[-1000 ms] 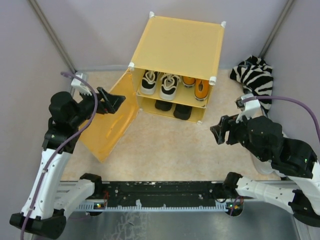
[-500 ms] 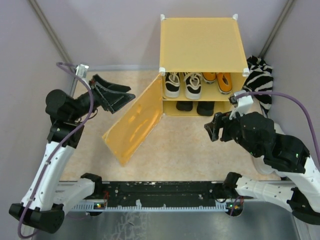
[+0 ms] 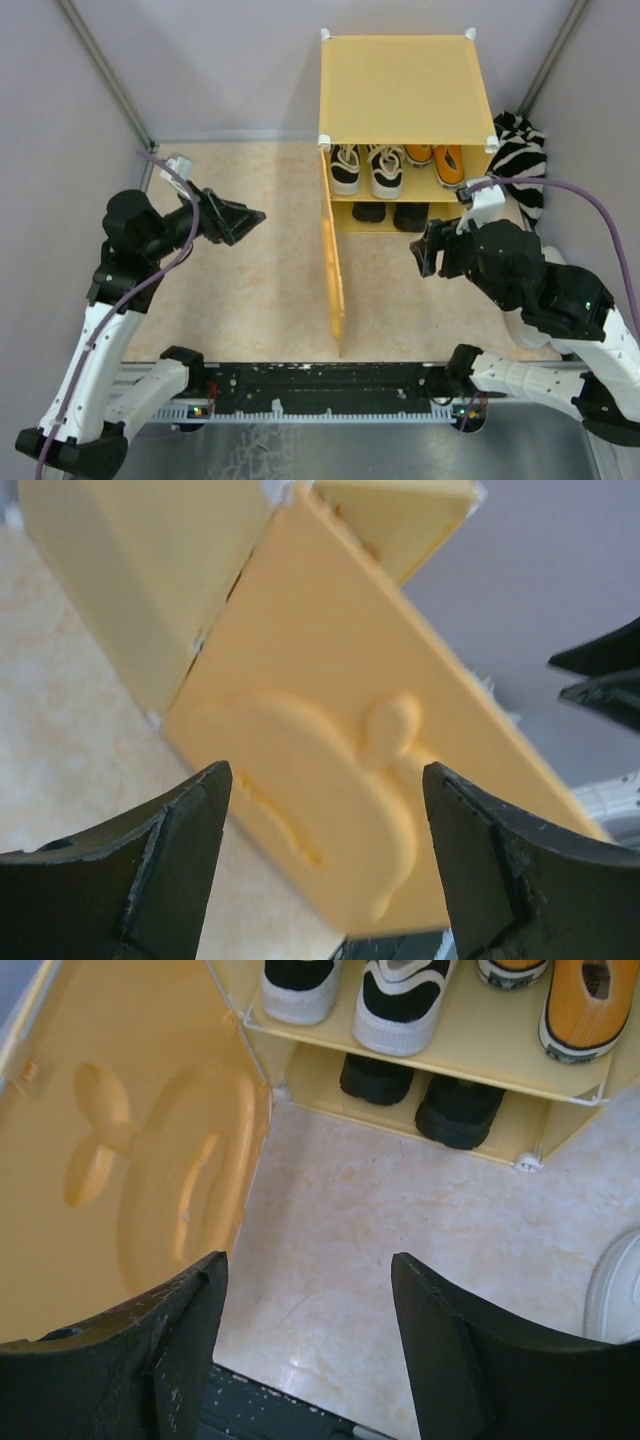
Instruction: Place and organize the shoes in the shoe cabinet
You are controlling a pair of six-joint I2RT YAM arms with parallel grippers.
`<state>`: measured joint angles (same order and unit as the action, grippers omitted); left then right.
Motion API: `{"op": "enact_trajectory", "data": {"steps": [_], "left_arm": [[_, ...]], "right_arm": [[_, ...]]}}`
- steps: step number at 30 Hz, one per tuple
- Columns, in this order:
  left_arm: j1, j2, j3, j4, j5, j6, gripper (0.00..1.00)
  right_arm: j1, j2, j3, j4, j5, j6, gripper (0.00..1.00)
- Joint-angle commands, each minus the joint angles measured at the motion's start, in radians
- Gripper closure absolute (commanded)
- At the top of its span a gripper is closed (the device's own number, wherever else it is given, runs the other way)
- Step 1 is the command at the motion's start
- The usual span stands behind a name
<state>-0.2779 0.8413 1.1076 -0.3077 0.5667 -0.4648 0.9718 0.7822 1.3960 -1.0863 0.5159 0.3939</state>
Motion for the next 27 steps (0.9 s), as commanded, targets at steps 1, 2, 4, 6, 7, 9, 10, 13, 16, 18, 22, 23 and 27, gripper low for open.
{"op": "enact_trajectory", "data": {"steps": [1, 2, 4, 6, 7, 9, 10, 13, 16, 18, 22, 23, 27], "left_arm": [[-0.019, 0.006, -0.196, 0.004, 0.054, -0.035, 0.19], [-0.042, 0.011, -0.253, 0.068, 0.068, -0.074, 0.2], [-0.109, 0.025, -0.341, 0.203, 0.048, -0.129, 0.21], [-0.193, 0.039, -0.394, 0.32, -0.01, -0.163, 0.21], [-0.237, 0.054, -0.411, 0.382, -0.05, -0.173, 0.21], [-0.335, 0.102, -0.427, 0.496, -0.117, -0.185, 0.21], [-0.372, 0.148, -0.426, 0.542, -0.148, -0.183, 0.21], [-0.455, 0.274, -0.401, 0.668, -0.198, -0.186, 0.21], [-0.504, 0.415, -0.375, 0.813, -0.236, -0.203, 0.21], [-0.525, 0.525, -0.345, 0.888, -0.257, -0.21, 0.21], [-0.536, 0.715, -0.254, 0.999, -0.255, -0.229, 0.21], [-0.535, 0.748, -0.233, 1.019, -0.253, -0.231, 0.21], [-0.537, 0.821, -0.159, 1.031, -0.302, -0.202, 0.19]], "right_arm": [[-0.005, 0.04, 0.055, 0.033, 0.07, -0.01, 0.33], [-0.004, 0.05, 0.059, 0.042, 0.075, -0.01, 0.33], [-0.003, 0.074, 0.076, 0.054, 0.101, -0.006, 0.33], [-0.005, 0.096, 0.108, 0.057, 0.15, 0.002, 0.33], [-0.005, 0.107, 0.132, 0.056, 0.178, 0.004, 0.32], [-0.004, 0.126, 0.164, 0.061, 0.241, 0.004, 0.32], [-0.004, 0.135, 0.177, 0.067, 0.268, 0.0, 0.32], [-0.003, 0.154, 0.223, 0.089, 0.335, -0.03, 0.32], [-0.003, 0.154, 0.242, 0.157, 0.392, -0.099, 0.32], [-0.004, 0.142, 0.231, 0.222, 0.391, -0.15, 0.32], [-0.004, 0.158, 0.226, 0.265, 0.327, -0.182, 0.31], [-0.004, 0.175, 0.23, 0.252, 0.289, -0.173, 0.3], [-0.005, 0.251, 0.228, 0.188, 0.198, -0.093, 0.23]]}}
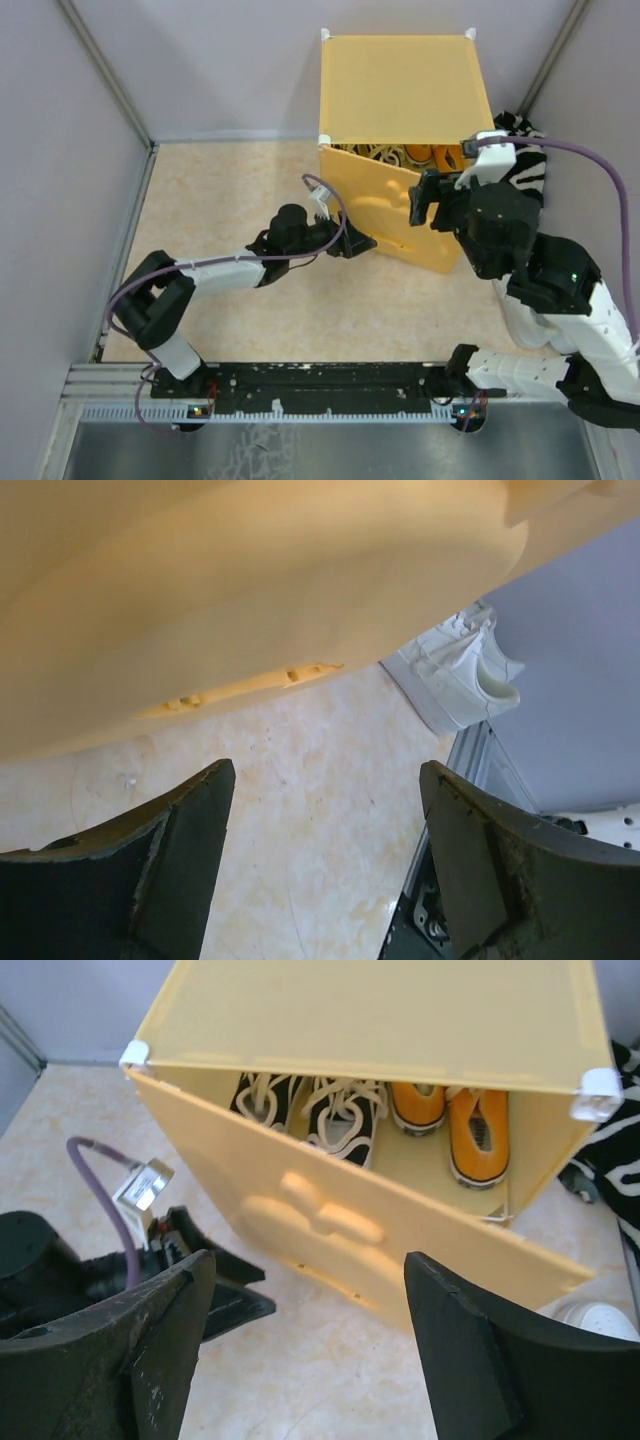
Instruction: Place and organize the shoes in the shoe cabinet
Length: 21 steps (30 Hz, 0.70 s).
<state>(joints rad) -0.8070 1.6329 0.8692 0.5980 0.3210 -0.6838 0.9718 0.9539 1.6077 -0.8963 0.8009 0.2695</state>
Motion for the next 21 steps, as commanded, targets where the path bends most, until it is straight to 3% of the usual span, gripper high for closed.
{"op": "enact_trajectory", "data": {"steps": [1, 4, 10, 13, 21], "left_arm": [[-0.008, 0.043, 0.098, 0.119, -0.082, 0.035, 0.18], [-0.008, 0.088, 0.156, 0.111, -0.162, 0.089, 0.16], [-0.006, 0.163, 0.221, 0.153, -0.264, 0.144, 0.14], [-0.005, 0.191, 0.243, 0.158, -0.297, 0.162, 0.14], [-0.006, 0.125, 0.208, 0.126, -0.297, 0.184, 0.14]], "right_arm": [[-0.005, 0.09, 0.01, -0.007, -0.095, 0.046, 0.23], [-0.004, 0.102, -0.032, 0.012, -0.111, 0.072, 0.16], [-0.007, 0.084, -0.078, 0.064, -0.195, 0.093, 0.16], [-0.011, 0.093, -0.082, 0.047, -0.166, 0.099, 0.16], [-0.134, 0.107, -0.182, 0.1, -0.271, 0.109, 0.16]]}}
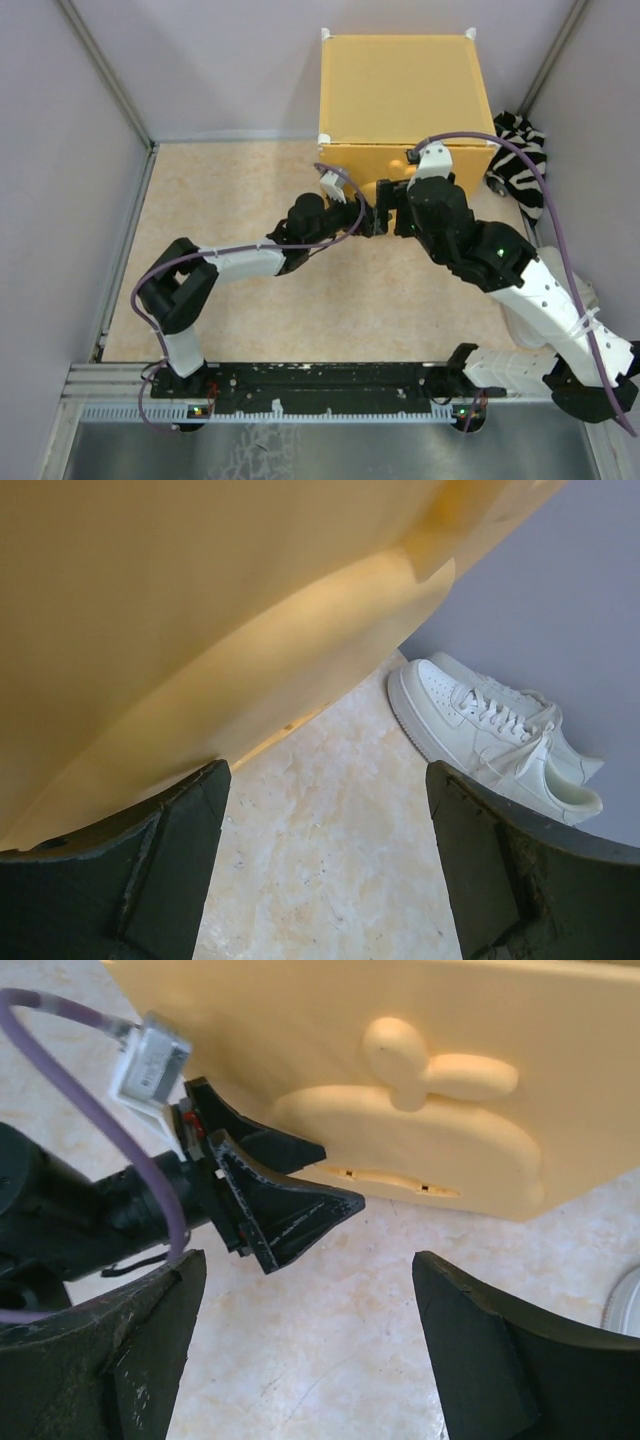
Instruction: Place and organize the shoes in the shoe cabinet
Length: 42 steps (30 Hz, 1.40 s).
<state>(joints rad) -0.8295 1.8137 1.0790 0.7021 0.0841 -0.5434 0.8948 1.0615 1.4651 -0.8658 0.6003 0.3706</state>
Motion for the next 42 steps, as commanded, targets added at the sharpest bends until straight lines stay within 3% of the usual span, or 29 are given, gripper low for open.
{"op": "enact_trajectory", "data": {"steps": [1, 15, 31, 42], "left_arm": [[0.016, -0.071, -0.013, 0.013, -0.055, 0.043, 0.14], [0.014, -0.359, -0.197, -0.177, -0.078, 0.115, 0.12], [0.013, -0.817, -0.366, -0.57, -0.253, 0.192, 0.09], [0.014, -0.922, -0.381, -0.681, -0.287, 0.21, 0.08]], "right_arm": [[-0.081, 0.005, -0.048, 0.074, -0.087, 0.007, 0.16], [-0.343, 0.048, -0.239, 0.202, -0.209, 0.023, 0.15], [-0.45, 0.153, -0.305, 0.376, -0.184, 0.035, 0.13], [-0.45, 0.239, -0.268, 0.361, -0.148, 0.097, 0.12]]}}
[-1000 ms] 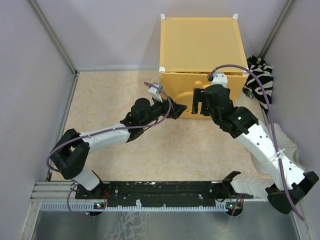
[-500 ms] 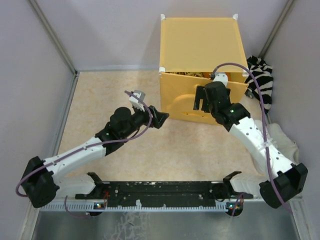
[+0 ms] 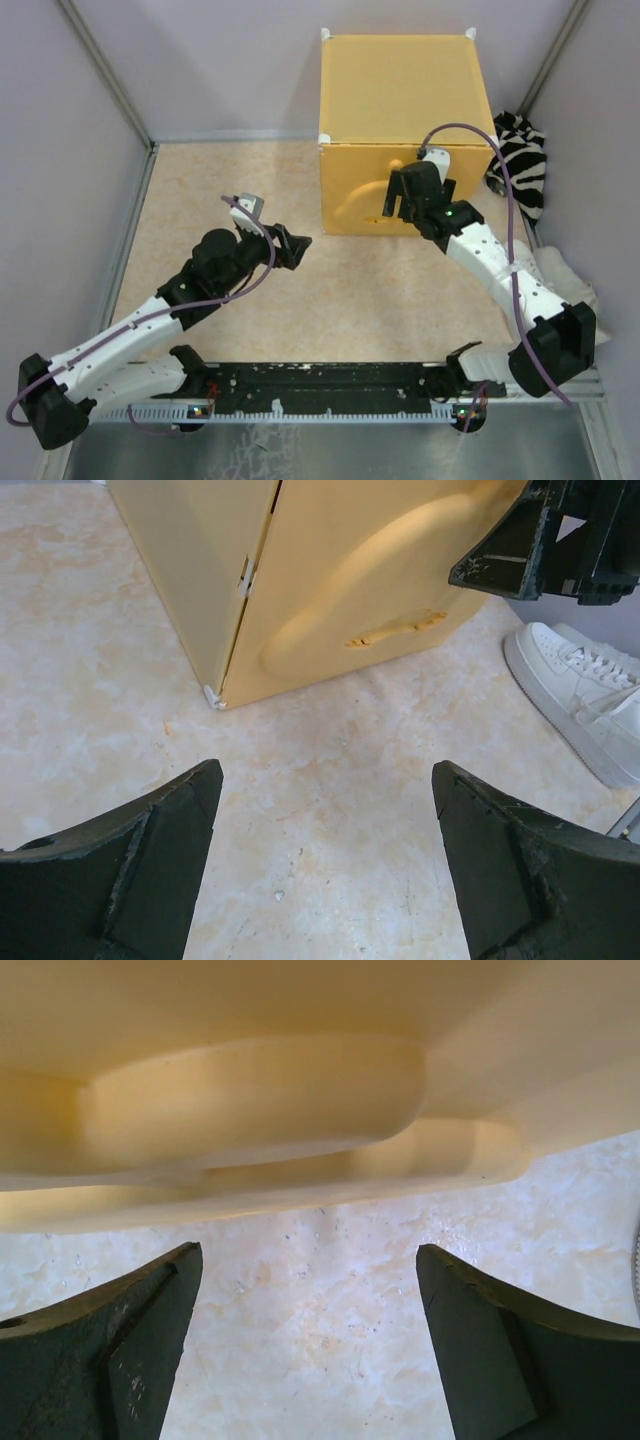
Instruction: Place and organize the shoes in the shoe cabinet
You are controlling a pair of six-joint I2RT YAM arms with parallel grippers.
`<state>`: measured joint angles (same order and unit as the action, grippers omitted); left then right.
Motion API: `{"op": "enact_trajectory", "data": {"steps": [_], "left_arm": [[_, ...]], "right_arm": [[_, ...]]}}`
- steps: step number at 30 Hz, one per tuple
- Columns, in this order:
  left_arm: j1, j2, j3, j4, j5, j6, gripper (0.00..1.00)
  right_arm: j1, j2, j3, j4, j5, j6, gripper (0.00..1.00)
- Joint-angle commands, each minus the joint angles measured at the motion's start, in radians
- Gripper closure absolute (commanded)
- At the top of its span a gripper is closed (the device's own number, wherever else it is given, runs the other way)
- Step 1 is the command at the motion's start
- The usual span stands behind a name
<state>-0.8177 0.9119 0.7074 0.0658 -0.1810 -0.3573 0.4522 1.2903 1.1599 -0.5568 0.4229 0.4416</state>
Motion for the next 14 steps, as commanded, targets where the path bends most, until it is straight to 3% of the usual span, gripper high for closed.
{"op": "enact_trajectory", "data": {"steps": [1, 5, 14], "left_arm": [[0.002, -0.022, -0.009, -0.046, -0.023, 0.028, 0.08], [0.002, -0.03, -0.007, -0.051, -0.027, 0.04, 0.01], [0.003, -0.021, 0.001, -0.065, -0.03, 0.045, 0.01]], "right_arm": [[-0.007, 0.01, 0.033, 0.06, 0.028, 0.026, 0.12], [-0.007, 0.018, 0.034, 0.068, 0.022, 0.027, 0.12], [-0.007, 0.005, 0.006, 0.086, 0.005, 0.016, 0.15]]}}
